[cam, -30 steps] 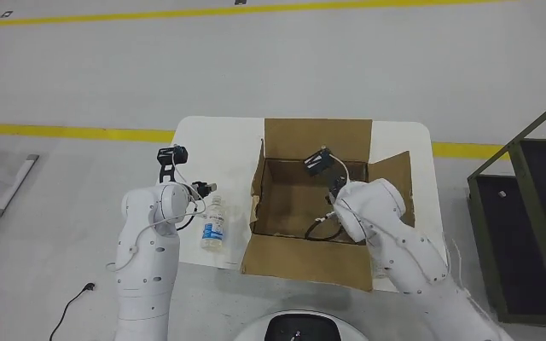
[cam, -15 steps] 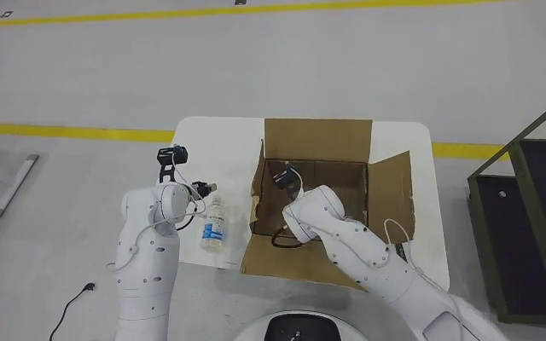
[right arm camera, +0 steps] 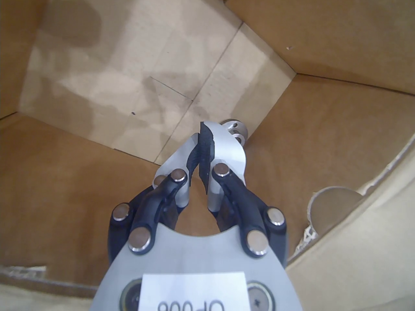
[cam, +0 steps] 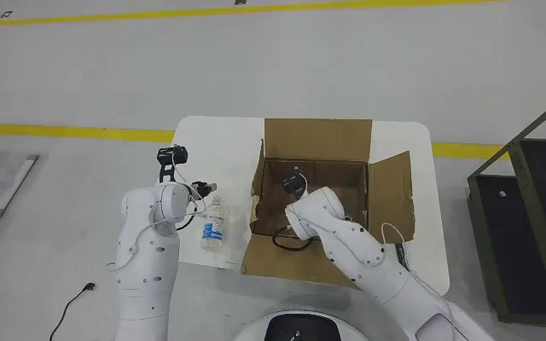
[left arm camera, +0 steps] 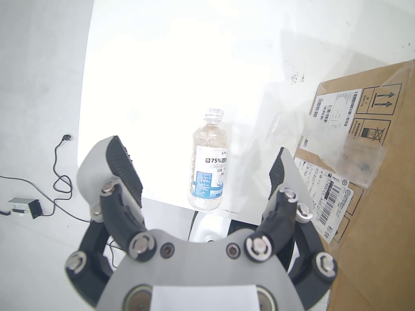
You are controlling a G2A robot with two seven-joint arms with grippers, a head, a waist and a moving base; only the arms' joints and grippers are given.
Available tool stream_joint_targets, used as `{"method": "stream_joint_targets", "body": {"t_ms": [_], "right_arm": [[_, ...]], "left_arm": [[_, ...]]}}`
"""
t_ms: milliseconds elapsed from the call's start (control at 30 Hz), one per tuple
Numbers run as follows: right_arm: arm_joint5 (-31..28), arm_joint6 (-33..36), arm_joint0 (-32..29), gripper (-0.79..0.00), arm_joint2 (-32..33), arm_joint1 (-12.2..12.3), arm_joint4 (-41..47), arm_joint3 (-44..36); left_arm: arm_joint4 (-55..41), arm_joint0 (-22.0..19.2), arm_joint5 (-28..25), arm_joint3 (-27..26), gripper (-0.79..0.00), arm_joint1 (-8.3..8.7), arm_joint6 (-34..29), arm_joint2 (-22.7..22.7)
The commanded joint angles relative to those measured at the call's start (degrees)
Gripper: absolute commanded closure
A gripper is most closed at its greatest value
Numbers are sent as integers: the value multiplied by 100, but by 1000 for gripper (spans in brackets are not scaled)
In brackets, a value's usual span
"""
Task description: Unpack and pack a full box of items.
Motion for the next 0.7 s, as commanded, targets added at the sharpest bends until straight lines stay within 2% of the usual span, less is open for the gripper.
{"method": "stream_joint_targets", "body": {"t_ms": [0,100,267,533,633,667], "right_arm": [[3,-3,-20,-206,48,-17,-89,92],[-5,-3,-13,-289,82,-48,-306,259],[-68,-3,71,-342,120,-127,-415,591],[-81,-3,123,-357,207,-258,-677,1094],[-53,-3,98,-413,273,-314,-711,1209],[-32,-3,91,-403,300,-329,-744,1233]], "left_arm": [[0,0,0,0,-785,0,0,0],[0,0,0,0,-785,0,0,0],[0,0,0,0,-785,0,0,0],[0,0,0,0,-785,0,0,0],[0,0,0,0,-785,0,0,0],[0,0,0,0,-785,0,0,0]]}}
